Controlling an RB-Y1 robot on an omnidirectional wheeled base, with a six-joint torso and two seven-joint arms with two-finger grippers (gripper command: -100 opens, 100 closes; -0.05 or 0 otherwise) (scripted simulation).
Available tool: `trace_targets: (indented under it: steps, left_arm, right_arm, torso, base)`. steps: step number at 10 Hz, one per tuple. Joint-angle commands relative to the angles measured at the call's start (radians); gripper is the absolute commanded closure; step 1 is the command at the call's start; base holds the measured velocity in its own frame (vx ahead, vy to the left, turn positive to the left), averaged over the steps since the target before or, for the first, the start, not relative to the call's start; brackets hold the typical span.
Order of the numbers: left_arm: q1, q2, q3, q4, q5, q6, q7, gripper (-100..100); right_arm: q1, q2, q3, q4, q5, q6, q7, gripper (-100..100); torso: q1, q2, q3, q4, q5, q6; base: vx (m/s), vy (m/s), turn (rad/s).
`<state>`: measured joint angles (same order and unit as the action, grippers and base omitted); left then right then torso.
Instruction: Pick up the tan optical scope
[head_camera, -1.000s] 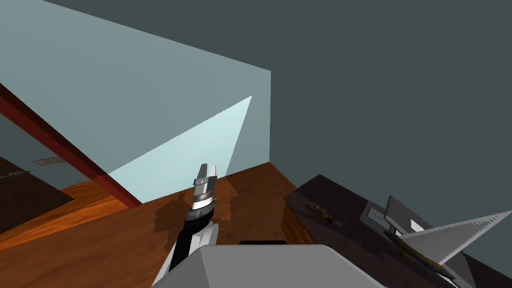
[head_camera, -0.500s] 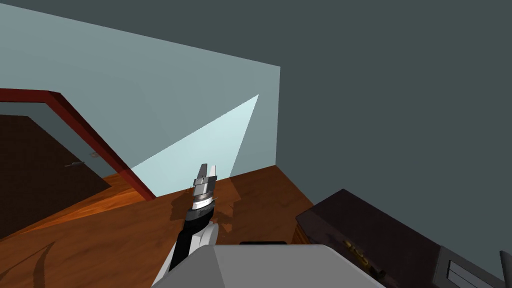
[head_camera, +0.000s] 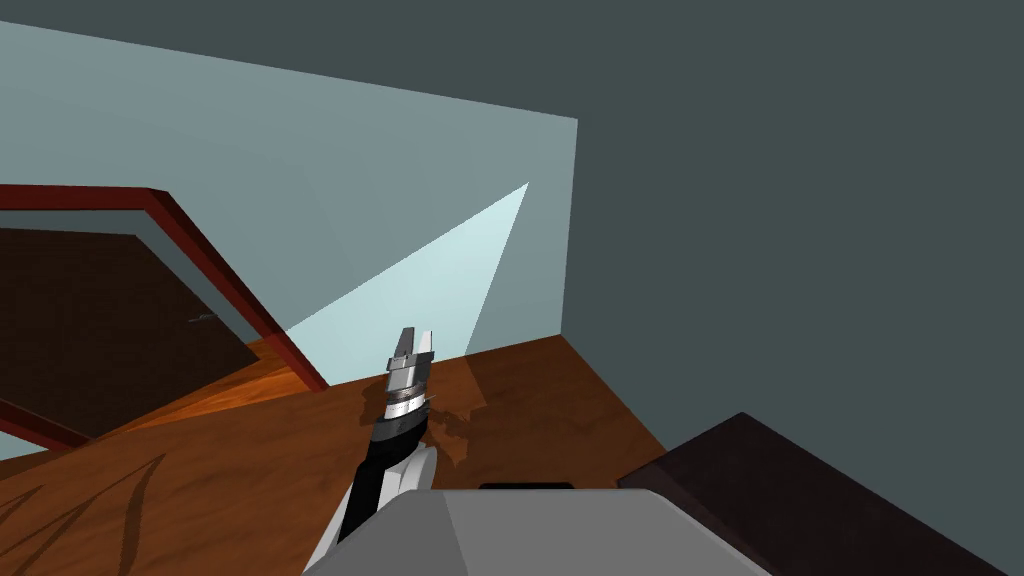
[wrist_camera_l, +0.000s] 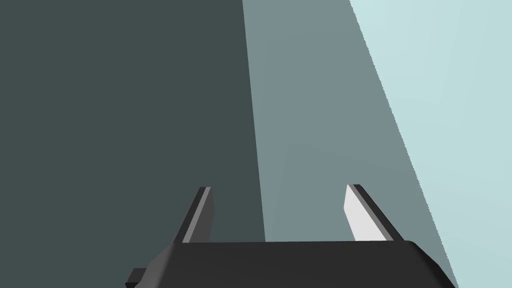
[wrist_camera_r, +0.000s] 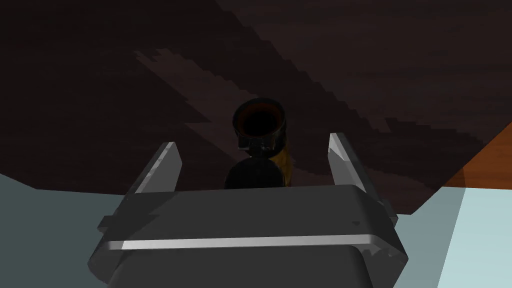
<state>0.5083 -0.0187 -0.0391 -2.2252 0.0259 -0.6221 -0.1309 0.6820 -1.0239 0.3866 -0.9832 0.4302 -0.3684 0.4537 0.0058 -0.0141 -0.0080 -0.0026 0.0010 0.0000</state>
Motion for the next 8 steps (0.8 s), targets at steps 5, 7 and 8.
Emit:
trace_targets:
  steps: [5, 7, 8]
  left_arm:
    - [0.000, 0.000, 0.000, 0.000, 0.000, 0.000, 0.000, 0]
    - [0.000, 0.000, 0.000, 0.000, 0.000, 0.000, 0.000, 0]
    - [0.000, 0.000, 0.000, 0.000, 0.000, 0.000, 0.000, 0]
  right_arm:
    - [-0.026, 0.051, 0.008, 0.041, 0.012, 0.015, 0.015, -100]
    - [-0.047, 0.084, 0.015, 0.060, 0.019, 0.029, 0.021, -100]
    - [-0.031, 0.073, 0.007, 0.048, 0.016, 0.025, 0.023, -100]
  torso:
    - [-0.003, 0.014, 0.008, 0.003, -0.001, 0.001]
    - [-0.012, 0.015, 0.009, 0.004, -0.008, 0.000]
    - [-0.018, 0.016, 0.010, 0.005, -0.012, -0.001]
  base:
    - [0.053, -0.010, 0.055]
    - [-0.031, -0.063, 0.061]
    - [-0.015, -0.020, 0.014]
